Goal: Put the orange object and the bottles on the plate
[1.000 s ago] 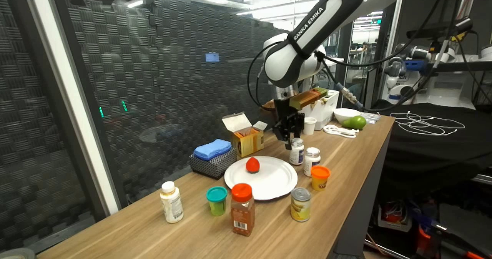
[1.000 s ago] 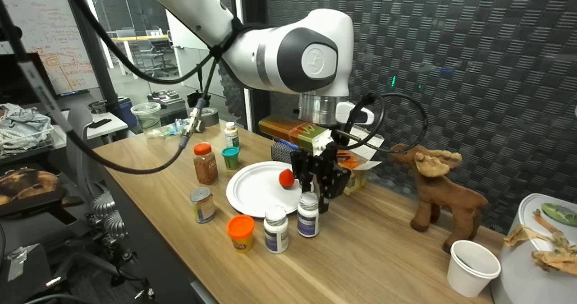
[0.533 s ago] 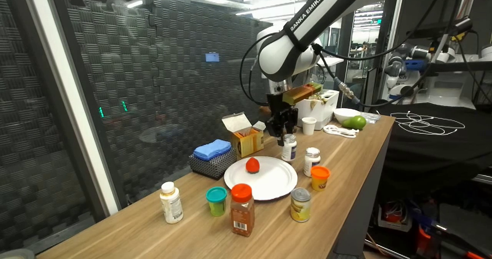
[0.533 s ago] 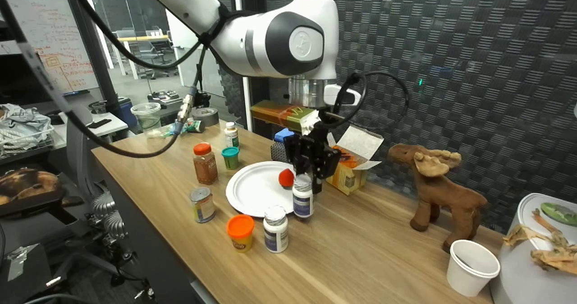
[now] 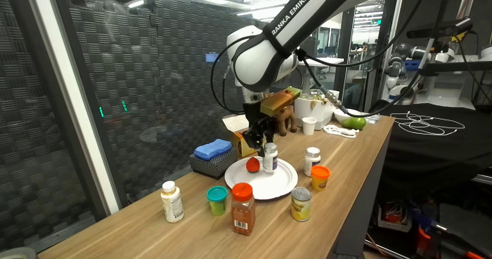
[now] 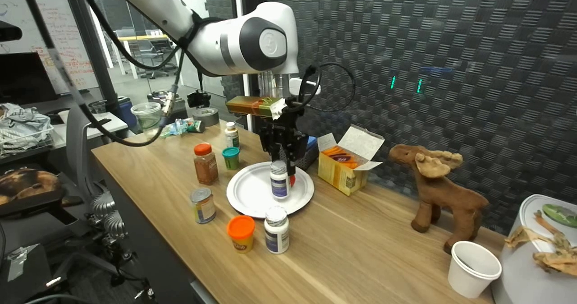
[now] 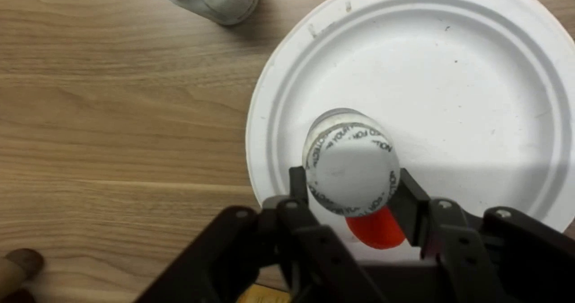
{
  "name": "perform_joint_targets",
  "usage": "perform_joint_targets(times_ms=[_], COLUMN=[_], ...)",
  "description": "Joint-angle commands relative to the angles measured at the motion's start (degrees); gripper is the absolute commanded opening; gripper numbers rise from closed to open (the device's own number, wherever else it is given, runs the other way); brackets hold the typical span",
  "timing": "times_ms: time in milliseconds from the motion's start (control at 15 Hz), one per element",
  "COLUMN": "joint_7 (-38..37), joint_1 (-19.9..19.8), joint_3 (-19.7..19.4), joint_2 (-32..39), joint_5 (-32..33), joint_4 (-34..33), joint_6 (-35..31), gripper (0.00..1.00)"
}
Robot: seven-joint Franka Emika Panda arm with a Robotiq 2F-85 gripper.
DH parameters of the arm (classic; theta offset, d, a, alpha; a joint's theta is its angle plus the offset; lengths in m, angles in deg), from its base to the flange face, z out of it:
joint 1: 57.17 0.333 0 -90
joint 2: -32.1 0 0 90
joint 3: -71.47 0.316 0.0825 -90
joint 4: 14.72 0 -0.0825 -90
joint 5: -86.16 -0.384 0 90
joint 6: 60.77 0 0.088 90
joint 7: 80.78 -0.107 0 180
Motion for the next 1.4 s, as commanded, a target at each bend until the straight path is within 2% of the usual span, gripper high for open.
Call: perform_joint_targets(times_ms=[0,267,800,1333], joint_7=[-1.7,-1.8,-1.5,1.7], joint_1=[0.9,1.0,0.8,-1.3], joint_3=[0.0,-0.5,-2.1,-0.8], joint_2=[3.4,5.8,6.0,6.9], joint_5=[1.3,1.3,3.9,2.3], joint_4=[-5.4,-8.6,-8.5,-9.6], joint_6=[1.1,0.9,-0.5,2.2], gripper=[0.24,0.24,0.24,0.24])
